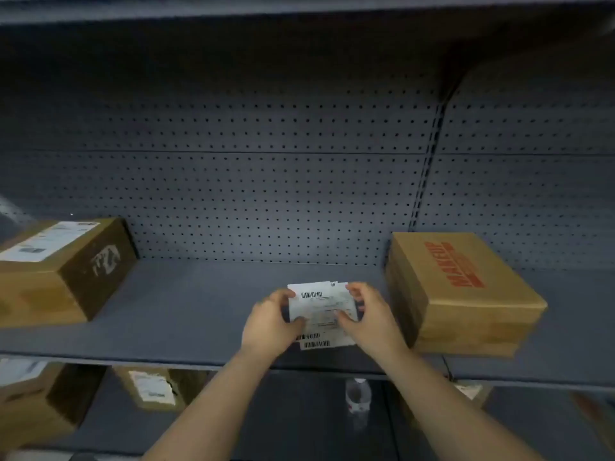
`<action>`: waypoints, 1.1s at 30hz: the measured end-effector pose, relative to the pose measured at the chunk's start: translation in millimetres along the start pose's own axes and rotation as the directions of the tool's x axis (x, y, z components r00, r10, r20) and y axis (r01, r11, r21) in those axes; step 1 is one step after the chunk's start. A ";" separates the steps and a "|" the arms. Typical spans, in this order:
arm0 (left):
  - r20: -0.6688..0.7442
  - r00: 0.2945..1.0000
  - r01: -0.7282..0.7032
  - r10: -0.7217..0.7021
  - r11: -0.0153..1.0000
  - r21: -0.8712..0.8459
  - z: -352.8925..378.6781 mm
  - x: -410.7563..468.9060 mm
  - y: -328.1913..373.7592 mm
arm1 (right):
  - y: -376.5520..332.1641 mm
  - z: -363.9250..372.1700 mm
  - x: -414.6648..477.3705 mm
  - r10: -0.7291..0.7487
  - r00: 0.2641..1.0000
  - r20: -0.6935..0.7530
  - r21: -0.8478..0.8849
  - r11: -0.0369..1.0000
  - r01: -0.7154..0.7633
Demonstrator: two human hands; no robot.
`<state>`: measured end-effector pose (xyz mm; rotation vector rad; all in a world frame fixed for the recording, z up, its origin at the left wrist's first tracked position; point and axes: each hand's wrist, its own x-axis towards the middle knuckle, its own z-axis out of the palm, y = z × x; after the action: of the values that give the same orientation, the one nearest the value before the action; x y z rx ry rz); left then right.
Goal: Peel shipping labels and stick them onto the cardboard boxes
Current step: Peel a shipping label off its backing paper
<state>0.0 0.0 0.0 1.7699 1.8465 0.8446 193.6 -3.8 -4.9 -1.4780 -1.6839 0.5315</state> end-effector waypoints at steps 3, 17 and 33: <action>0.009 1.000 -0.018 0.017 0.996 0.089 15.6 10.3 -7.8 | 10.0 12.1 4.7 0.038 0.999 0.006 -0.030 0.999 -0.038; -0.059 0.998 0.016 -0.019 0.999 -0.048 41.9 22.6 -11.8 | 24.1 22.7 7.6 -0.071 0.994 0.080 -0.213 0.973 0.086; 0.021 0.993 -0.114 0.113 0.992 0.049 -11.1 49.6 13.5 | -5.1 -14.2 25.1 -0.285 0.958 0.024 -0.242 0.928 0.282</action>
<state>-1.9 47.8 22.0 1.9226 1.7839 0.8274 202.2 16.3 14.6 -1.3654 -1.9671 0.1620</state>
